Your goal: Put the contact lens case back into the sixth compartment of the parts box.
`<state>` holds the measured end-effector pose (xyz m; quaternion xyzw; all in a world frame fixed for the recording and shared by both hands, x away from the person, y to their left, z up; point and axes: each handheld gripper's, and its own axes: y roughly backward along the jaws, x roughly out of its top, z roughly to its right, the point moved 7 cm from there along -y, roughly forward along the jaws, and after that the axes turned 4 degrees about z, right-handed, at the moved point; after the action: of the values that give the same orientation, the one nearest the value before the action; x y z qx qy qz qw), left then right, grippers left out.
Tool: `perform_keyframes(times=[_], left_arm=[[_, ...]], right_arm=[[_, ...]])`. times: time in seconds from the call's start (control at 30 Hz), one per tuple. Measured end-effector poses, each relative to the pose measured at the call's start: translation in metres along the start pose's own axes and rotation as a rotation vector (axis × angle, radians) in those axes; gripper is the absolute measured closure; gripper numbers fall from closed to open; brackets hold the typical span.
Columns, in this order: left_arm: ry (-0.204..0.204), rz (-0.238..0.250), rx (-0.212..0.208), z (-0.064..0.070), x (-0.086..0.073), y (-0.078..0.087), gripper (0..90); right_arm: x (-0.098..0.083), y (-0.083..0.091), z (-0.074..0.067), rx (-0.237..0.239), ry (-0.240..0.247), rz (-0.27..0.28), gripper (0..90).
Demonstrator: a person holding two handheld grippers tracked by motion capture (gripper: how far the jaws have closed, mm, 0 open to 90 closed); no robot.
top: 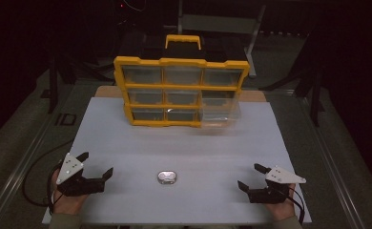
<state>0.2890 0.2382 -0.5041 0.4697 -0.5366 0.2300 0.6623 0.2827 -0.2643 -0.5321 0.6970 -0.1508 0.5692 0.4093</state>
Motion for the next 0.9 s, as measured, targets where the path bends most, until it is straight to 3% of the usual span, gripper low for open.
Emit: perform_keyframes(times=[0.17,0.47,0.9], left_arm=[[-0.018,-0.028,-0.011,0.002,0.002,-0.002,0.0],[-0.105,-0.097,-0.046,0.011,0.01,-0.009,0.0],[-0.184,-0.206,-0.117,0.025,0.016,-0.027,0.0]], right_arm=[[0.0,-0.001,0.0,0.004,0.004,0.002,7.7],[0.0,-0.001,-0.001,0.002,0.002,-0.006,7.7],[0.0,-0.002,-0.002,0.009,0.003,-0.015,7.7]])
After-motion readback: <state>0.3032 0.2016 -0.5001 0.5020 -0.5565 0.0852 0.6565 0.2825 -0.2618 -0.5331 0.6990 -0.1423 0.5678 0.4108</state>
